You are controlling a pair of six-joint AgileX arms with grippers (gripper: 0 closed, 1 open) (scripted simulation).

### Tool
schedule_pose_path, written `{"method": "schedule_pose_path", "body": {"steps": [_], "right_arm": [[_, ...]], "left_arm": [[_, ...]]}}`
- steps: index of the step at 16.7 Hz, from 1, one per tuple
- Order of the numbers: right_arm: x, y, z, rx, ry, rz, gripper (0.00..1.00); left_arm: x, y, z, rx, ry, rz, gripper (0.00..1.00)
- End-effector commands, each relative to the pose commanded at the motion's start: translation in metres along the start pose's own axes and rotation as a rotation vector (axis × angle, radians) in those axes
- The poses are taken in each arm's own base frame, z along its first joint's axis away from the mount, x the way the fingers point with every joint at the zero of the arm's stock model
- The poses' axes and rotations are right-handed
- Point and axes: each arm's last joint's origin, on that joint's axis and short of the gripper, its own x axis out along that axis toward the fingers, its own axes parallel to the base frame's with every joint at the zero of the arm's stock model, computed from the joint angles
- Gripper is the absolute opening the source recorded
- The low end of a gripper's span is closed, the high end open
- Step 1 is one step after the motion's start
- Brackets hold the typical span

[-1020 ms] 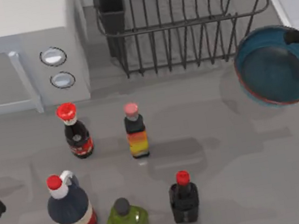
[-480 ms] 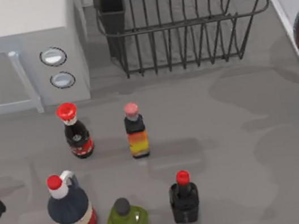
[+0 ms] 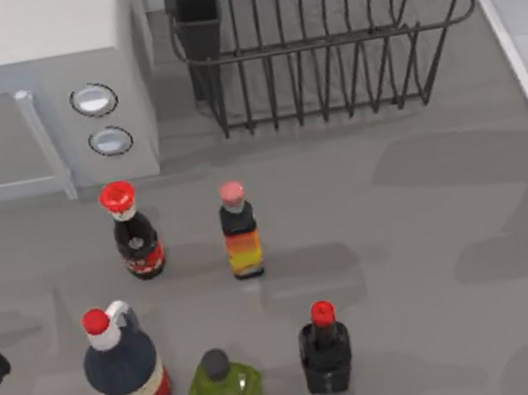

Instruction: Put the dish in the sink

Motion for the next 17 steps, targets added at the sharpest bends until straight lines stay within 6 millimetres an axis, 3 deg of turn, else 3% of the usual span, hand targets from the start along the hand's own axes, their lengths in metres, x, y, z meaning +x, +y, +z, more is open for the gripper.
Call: {"method": "schedule_pose_path", "body": {"steps": [3, 10, 13, 17], "right_arm": [[-0.006, -0.004, 0.008, -0.031, -0.047, -0.018, 0.00], [-0.001, -0.005, 0.001, -0.027, -0.043, -0.012, 0.00], [0.007, -0.011, -0.025, -0.024, -0.037, -0.012, 0.00], [0.012, -0.017, -0.077, -0.029, -0.042, -0.017, 0.00]], "left_arm": [[0.000, 0.000, 0.000, 0.000, 0.000, 0.000, 1.00], [0.000, 0.000, 0.000, 0.000, 0.000, 0.000, 1.00], [0.000, 0.000, 0.000, 0.000, 0.000, 0.000, 1.00], [0.000, 0.000, 0.000, 0.000, 0.000, 0.000, 1.00]]}}
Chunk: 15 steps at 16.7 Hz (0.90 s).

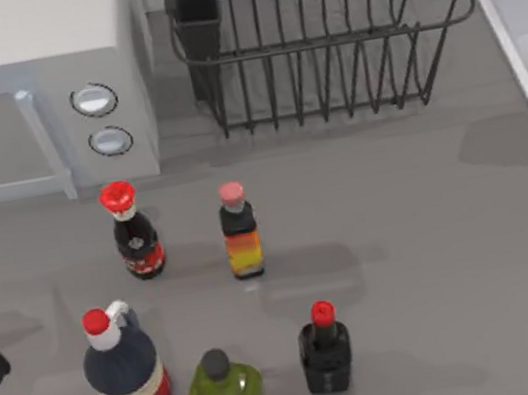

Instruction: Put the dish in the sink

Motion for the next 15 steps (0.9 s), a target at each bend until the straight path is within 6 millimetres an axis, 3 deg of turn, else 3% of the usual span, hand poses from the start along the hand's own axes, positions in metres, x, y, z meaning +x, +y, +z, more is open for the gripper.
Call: {"method": "schedule_pose_path", "body": {"steps": [6, 12, 15], "right_arm": [[-0.012, 0.008, -0.057, -0.004, -0.008, -0.001, 0.00], [-0.014, 0.010, -0.063, -0.002, -0.005, -0.001, 0.00], [-0.014, 0.010, -0.063, -0.002, -0.005, -0.001, 0.23]], "left_arm": [[0.000, 0.000, 0.000, 0.000, 0.000, 0.000, 1.00], [0.000, 0.000, 0.000, 0.000, 0.000, 0.000, 1.00], [0.000, 0.000, 0.000, 0.000, 0.000, 0.000, 1.00]]}}
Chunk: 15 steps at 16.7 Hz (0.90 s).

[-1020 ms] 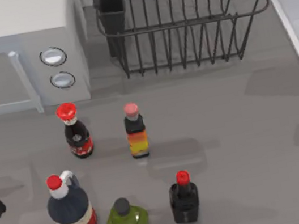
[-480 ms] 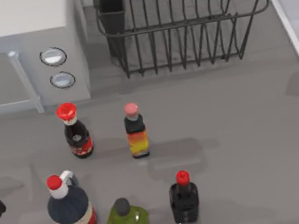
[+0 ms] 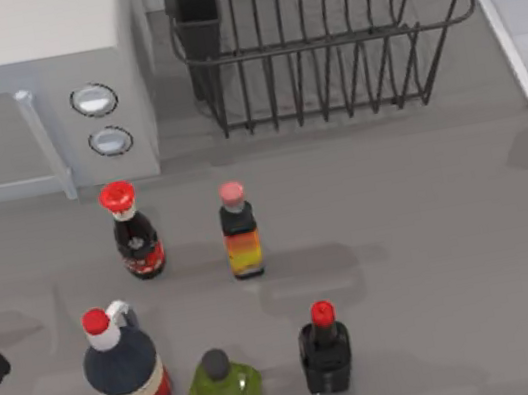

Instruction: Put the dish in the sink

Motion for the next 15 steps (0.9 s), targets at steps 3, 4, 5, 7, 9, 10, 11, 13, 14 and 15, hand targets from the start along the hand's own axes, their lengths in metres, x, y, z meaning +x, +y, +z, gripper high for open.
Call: {"method": "schedule_pose_path", "body": {"steps": [3, 4, 5, 7, 9, 10, 11, 13, 14, 15], "right_arm": [[0.0000, 0.0000, 0.0000, 0.000, 0.000, 0.000, 0.45], [0.0000, 0.0000, 0.0000, 0.000, 0.000, 0.000, 0.53], [0.0000, 0.0000, 0.0000, 0.000, 0.000, 0.000, 0.60], [0.0000, 0.0000, 0.0000, 0.000, 0.000, 0.000, 0.75], [0.0000, 0.0000, 0.0000, 0.000, 0.000, 0.000, 0.90], [0.0000, 0.0000, 0.0000, 0.000, 0.000, 0.000, 0.98], [0.0000, 0.0000, 0.0000, 0.000, 0.000, 0.000, 1.00], [0.0000, 0.0000, 0.0000, 0.000, 0.000, 0.000, 1.00], [0.0000, 0.0000, 0.0000, 0.000, 0.000, 0.000, 1.00], [0.0000, 0.0000, 0.0000, 0.000, 0.000, 0.000, 1.00]], "left_arm": [[0.0000, 0.0000, 0.0000, 0.000, 0.000, 0.000, 1.00], [0.0000, 0.0000, 0.0000, 0.000, 0.000, 0.000, 1.00], [0.0000, 0.0000, 0.0000, 0.000, 0.000, 0.000, 1.00], [0.0000, 0.0000, 0.0000, 0.000, 0.000, 0.000, 1.00], [0.0000, 0.0000, 0.0000, 0.000, 0.000, 0.000, 1.00], [0.0000, 0.0000, 0.0000, 0.000, 0.000, 0.000, 1.00], [0.0000, 0.0000, 0.0000, 0.000, 0.000, 0.000, 1.00], [0.0000, 0.0000, 0.0000, 0.000, 0.000, 0.000, 1.00], [0.0000, 0.0000, 0.0000, 0.000, 0.000, 0.000, 1.00], [0.0000, 0.0000, 0.0000, 0.000, 0.000, 0.000, 1.00]]}}
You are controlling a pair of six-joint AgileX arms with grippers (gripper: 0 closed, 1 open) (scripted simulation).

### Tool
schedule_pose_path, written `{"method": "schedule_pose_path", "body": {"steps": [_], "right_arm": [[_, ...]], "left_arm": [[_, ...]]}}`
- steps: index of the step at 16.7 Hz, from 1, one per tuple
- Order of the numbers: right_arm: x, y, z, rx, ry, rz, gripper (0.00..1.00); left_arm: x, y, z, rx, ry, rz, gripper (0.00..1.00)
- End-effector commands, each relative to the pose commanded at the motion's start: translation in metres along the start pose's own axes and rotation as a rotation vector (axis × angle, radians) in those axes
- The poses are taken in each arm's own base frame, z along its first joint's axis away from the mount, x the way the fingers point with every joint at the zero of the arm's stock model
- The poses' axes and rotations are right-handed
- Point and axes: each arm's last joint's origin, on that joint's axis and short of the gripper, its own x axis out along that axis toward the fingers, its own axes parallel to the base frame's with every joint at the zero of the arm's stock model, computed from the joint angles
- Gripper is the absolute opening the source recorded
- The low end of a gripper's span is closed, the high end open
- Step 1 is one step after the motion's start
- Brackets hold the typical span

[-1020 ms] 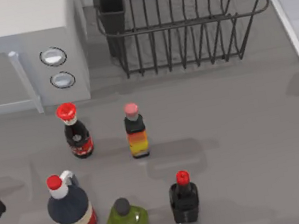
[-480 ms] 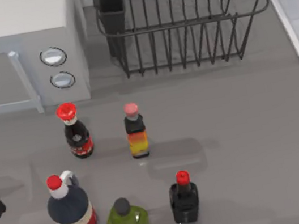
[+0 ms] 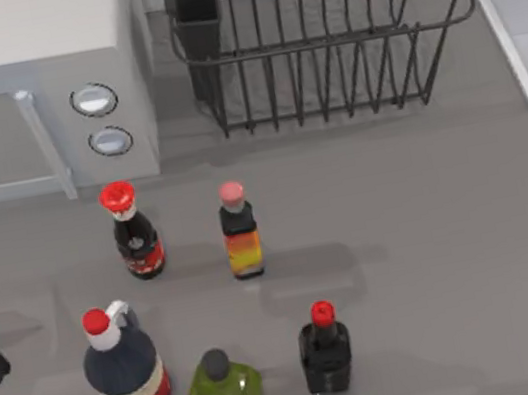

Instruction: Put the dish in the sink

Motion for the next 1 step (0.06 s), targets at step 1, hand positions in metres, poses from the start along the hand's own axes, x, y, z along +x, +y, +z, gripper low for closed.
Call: {"method": "schedule_pose_path", "body": {"steps": [1], "right_arm": [[0.0000, 0.0000, 0.0000, 0.000, 0.000, 0.000, 1.00]], "left_arm": [[0.0000, 0.0000, 0.0000, 0.000, 0.000, 0.000, 1.00]]}}
